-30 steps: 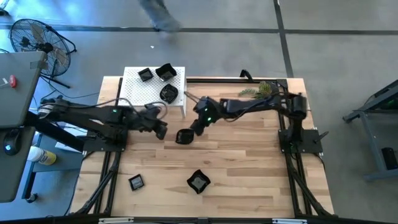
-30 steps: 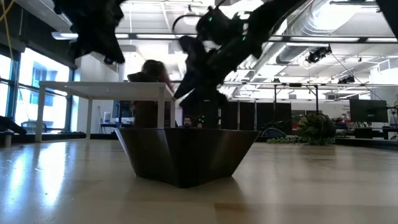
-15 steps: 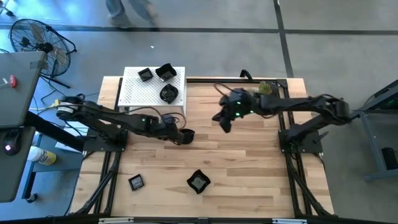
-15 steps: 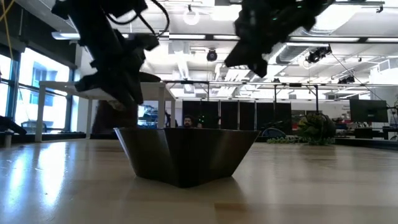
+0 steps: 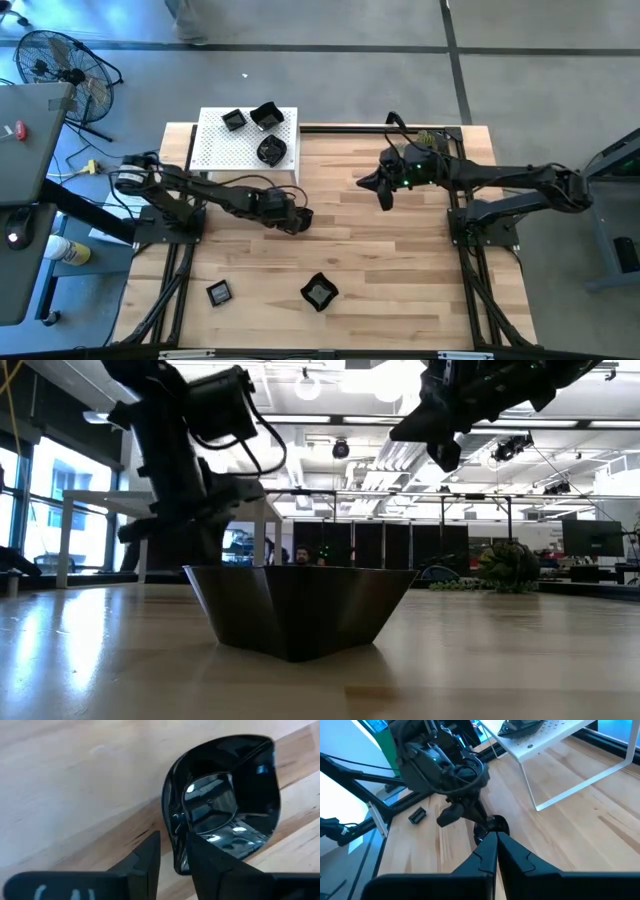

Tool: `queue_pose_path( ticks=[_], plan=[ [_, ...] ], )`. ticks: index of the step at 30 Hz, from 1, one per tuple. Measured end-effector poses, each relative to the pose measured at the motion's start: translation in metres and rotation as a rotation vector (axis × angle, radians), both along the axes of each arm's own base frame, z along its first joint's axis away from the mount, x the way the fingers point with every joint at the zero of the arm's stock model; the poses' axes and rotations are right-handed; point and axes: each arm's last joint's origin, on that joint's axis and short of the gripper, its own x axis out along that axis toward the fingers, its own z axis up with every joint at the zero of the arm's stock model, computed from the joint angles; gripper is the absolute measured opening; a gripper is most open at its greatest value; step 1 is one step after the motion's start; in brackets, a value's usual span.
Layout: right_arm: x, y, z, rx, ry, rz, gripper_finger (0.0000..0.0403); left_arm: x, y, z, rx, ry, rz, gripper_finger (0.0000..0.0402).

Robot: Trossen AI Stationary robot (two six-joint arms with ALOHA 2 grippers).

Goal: Pick & Place Mini shaped plates
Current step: Stack the black leaf shaped plate on top of the other black leaf shaped plate on the shelf

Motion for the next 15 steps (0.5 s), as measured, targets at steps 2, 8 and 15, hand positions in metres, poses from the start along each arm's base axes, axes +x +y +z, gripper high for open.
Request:
queue_pose_path(
  ticks=[2,8,15],
  plan=[
    [0.000,0.000,0.000,0.000,-0.001,0.000,0.0006,0.004,0.003,-0.003,-0.021,-0.013,-0.012,0.0082],
    [-0.001,0.000,0.001,-0.008,-0.003,0.003,0.0004,0.008,0.006,-0.004,-0.067,-0.038,-0.024,0.0032],
    [-0.001,0.000,0.001,-0.025,-0.003,0.010,0.0006,0.006,0.004,0.007,-0.126,-0.091,0.007,0.0006]
  ],
)
